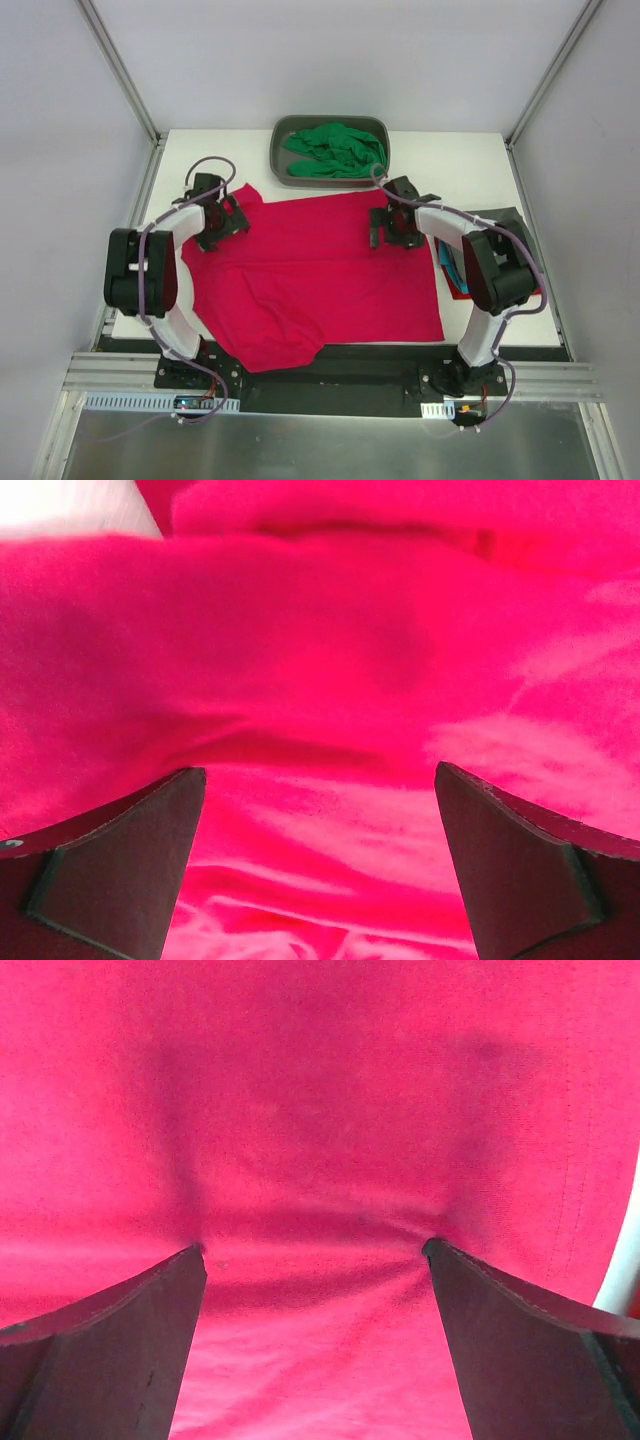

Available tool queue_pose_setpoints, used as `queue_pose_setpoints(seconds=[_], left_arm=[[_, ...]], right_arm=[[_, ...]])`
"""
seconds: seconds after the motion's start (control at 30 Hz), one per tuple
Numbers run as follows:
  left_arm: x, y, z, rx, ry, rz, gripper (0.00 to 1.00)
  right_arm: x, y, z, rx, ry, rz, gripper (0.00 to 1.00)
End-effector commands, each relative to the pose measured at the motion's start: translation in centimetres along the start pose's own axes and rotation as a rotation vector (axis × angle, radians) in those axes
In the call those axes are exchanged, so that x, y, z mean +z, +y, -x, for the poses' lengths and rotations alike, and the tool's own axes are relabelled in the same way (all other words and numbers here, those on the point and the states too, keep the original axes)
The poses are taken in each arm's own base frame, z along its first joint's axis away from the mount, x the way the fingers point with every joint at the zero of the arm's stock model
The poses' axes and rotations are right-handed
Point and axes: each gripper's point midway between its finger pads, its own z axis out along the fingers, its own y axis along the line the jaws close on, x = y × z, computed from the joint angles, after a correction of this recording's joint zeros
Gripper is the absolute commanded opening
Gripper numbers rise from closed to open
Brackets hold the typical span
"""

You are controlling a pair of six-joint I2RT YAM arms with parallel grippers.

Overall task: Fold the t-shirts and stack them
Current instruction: Flatten out the tshirt

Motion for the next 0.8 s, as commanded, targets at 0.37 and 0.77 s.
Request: queue_pose_setpoints(seconds=[0.37, 0.77], left_arm=[[4.3, -7.1, 10.5, 0.146, -0.041, -0.06, 0.99], [-5.4, -8.1, 9.4, 0.121, -0.123, -0.174, 0.99]], right_arm=[[0.2, -1.6, 1.9, 0.17, 0.085, 0.067, 0.96], [-5.0, 0.0, 2.1, -0.022, -0.042, 0.108, 0.96]])
